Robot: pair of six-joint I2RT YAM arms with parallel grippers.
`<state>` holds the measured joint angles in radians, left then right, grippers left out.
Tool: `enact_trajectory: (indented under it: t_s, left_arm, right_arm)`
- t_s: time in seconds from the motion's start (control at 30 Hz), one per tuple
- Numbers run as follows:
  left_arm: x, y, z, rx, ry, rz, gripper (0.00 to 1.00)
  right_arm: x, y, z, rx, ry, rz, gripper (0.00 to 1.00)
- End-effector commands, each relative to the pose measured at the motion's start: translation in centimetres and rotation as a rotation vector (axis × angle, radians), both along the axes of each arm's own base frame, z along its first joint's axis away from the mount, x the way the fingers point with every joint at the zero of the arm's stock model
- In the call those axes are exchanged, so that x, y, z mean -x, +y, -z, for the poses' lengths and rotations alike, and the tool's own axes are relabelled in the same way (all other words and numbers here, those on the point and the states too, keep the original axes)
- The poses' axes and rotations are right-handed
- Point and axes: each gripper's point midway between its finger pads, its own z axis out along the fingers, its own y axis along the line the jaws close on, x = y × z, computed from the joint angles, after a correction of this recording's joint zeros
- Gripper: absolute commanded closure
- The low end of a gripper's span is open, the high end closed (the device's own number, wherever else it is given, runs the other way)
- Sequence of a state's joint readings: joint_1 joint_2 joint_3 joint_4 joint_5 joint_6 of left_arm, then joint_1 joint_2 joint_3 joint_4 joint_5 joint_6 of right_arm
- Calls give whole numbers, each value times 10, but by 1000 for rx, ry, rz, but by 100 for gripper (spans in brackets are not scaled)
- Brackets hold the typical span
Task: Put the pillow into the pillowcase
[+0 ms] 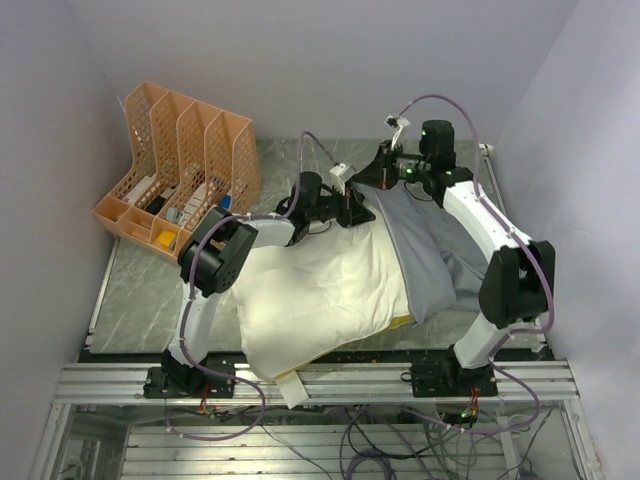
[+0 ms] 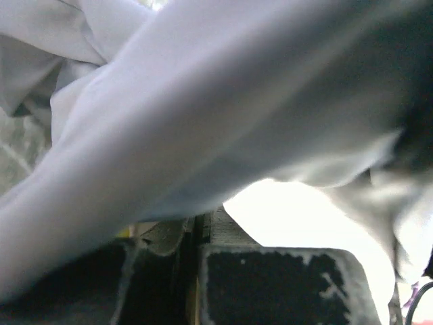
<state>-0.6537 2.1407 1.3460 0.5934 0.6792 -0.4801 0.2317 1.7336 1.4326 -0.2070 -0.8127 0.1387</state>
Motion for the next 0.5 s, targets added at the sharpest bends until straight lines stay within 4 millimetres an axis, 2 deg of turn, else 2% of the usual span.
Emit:
enact_trajectory:
  t_s: [0.0,0.07,0.13,0.17,0.23,0.3,0.33,0.37,0.47]
  left_arm:
    - [13,1,-149,427,-331,-1,93]
    - [12,0,-148,448,-327,-12,93]
    - [7,-4,-135,421,-282,-16,92]
    - [7,-3,-128,408,-270,-22,89]
    - [7,5,-123,389,-268,-65,75]
    - [2,20,-116,340,-271,-150,49]
    - [1,27,-109,298,-270,-183,38]
    - [1,33,-103,253,-269,-206,31]
    - [0,46,-79,85,-230,-216,26]
  right_arm:
    - [20,12,-34,-145,-10,-52,100]
    - [12,7,-14,-102,25,7,100]
    - [0,-1,11,-39,61,55,100]
    - [-5,-5,24,-8,73,75,100]
    - [-12,-16,44,26,102,104,100]
    - [-13,-24,56,55,119,104,92]
    - [-14,-27,58,74,115,96,87]
    - [-14,-30,55,85,103,84,78]
    - [-16,-41,30,117,21,58,62]
